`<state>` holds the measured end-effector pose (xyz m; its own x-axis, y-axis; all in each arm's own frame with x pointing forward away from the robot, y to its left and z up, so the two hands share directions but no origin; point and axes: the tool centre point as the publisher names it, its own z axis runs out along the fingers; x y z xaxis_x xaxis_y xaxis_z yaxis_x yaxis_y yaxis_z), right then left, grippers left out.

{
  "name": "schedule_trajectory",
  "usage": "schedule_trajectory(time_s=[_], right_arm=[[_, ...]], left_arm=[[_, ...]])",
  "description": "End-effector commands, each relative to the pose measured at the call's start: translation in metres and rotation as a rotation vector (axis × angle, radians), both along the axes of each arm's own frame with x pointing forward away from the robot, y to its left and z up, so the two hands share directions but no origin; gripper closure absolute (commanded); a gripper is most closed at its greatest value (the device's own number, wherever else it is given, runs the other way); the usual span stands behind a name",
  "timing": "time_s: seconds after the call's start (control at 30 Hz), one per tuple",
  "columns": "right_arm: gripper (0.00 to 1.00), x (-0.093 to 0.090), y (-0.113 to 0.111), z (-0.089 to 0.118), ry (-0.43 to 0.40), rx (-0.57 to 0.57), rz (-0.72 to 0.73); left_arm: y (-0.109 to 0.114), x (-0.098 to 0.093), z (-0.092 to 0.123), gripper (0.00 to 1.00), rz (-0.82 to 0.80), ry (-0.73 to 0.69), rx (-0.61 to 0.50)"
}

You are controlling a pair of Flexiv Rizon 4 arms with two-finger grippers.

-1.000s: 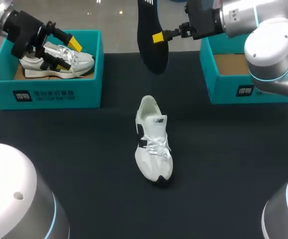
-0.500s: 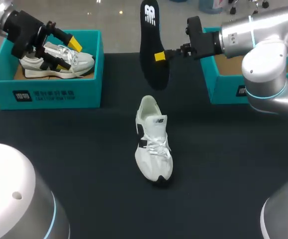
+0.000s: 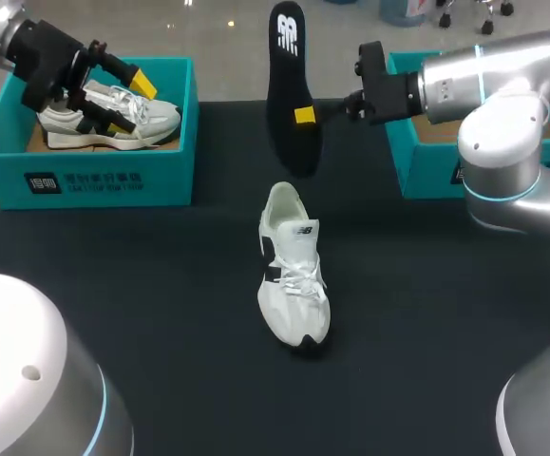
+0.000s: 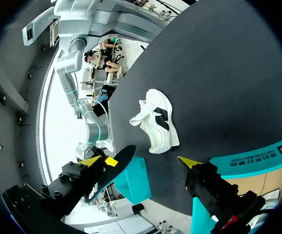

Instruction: Take the shoe out of the shoebox, open the shoe tongue, remove and reinsert the insole, then place the shoe into the shoebox

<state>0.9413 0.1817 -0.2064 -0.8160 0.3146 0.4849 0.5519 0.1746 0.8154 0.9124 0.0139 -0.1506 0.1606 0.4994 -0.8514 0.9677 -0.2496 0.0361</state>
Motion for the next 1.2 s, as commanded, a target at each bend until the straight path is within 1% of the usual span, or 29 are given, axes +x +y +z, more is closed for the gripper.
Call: schedule_trajectory(time_s=[0.03, 0.23, 0.37, 0.7, 0.87, 1.2], right_arm=[[1.0, 0.003, 0.003, -0.017, -0.025, 0.024, 0.013], [1.0, 0.001, -0.003, -0.033, -0.025, 0.011, 0.036], [1.0, -0.001, -0.007, -0.039, -0.025, -0.01, 0.044], [1.0, -0.012, -0.013, -0.06, -0.049, -0.028, 0.064], [1.0, -0.017, -0.017, -0.066, -0.046, -0.023, 0.062], [1.0, -0.026, -0.019, -0.075, -0.028, -0.043, 0.066]], left_arm=[[0.001, -0.001, 0.0, 0.0, 0.0, -0.002, 0.003], [0.001, -0.001, 0.0, 0.0, 0.0, -0.002, 0.003], [0.001, -0.001, 0.0, 0.0, 0.0, -0.002, 0.003], [0.001, -0.001, 0.0, 0.0, 0.0, -0.002, 0.003], [0.001, -0.001, 0.0, 0.0, 0.0, -0.002, 0.003], [0.001, -0.001, 0.0, 0.0, 0.0, -0.002, 0.003]])
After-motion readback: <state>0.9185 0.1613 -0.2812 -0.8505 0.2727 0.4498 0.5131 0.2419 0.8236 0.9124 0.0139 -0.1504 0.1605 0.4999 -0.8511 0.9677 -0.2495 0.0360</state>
